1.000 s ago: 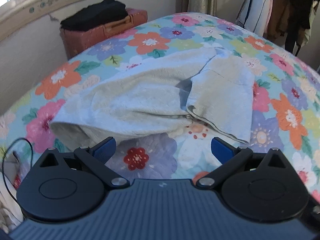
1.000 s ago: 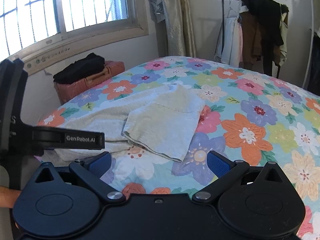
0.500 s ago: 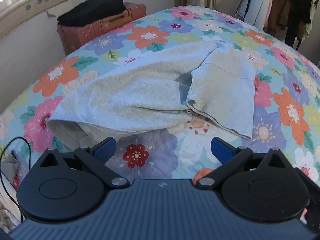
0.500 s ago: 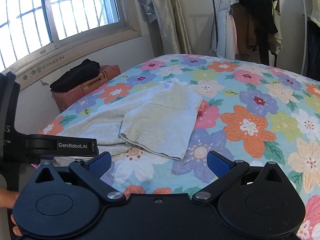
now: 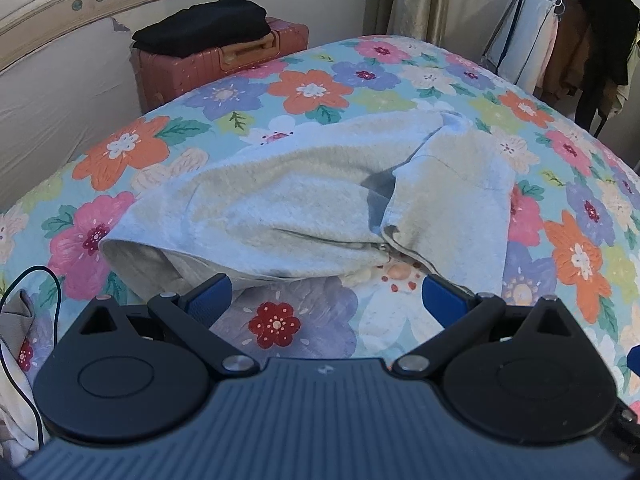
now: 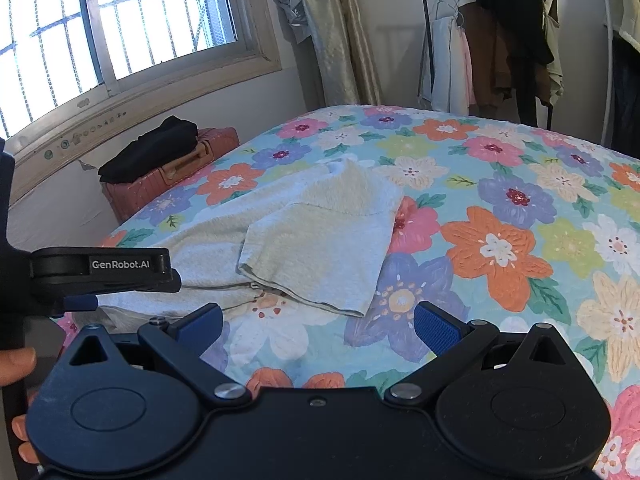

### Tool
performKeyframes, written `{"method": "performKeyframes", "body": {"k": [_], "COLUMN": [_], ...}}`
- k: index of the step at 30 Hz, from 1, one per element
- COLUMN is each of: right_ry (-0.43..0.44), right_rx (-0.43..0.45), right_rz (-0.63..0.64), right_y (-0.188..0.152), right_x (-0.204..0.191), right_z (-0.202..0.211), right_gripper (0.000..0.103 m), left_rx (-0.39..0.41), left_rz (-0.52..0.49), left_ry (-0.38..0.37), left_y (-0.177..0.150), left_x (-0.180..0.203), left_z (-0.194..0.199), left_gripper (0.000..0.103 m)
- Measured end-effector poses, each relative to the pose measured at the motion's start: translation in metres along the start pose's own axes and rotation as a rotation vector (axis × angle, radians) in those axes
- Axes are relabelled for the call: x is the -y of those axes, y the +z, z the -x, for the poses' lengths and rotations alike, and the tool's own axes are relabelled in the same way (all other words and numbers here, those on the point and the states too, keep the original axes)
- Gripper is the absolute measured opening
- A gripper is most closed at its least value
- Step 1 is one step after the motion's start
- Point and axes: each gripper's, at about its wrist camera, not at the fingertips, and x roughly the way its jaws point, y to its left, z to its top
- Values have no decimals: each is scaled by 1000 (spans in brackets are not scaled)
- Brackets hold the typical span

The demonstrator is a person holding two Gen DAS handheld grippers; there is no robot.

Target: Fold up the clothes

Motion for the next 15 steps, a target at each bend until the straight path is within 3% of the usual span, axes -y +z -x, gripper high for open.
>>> {"method": "performKeyframes", "body": {"k": [8,11,12,15], "right_ry": [9,107,158,232], "right_rx": [0,39,38,8], "right_rz": [4,-92,-160,-334], "right_y": [-4,-11,-15,-26], "right_x": [-4,8,16,39], "right_z": [-3,-7,-12,-28], "right_gripper": [103,103,103,103], "left_rx": [-11,5,18,29], "left_rz": [2,-18,-32,-16], "left_ry": [-5,1,23,183], "left_y": [-1,-1,-1,1], "left_x": [1,-5,-9,-32], "left_z": [-3,-9,-12,-31], "left_gripper": [103,103,103,103]}}
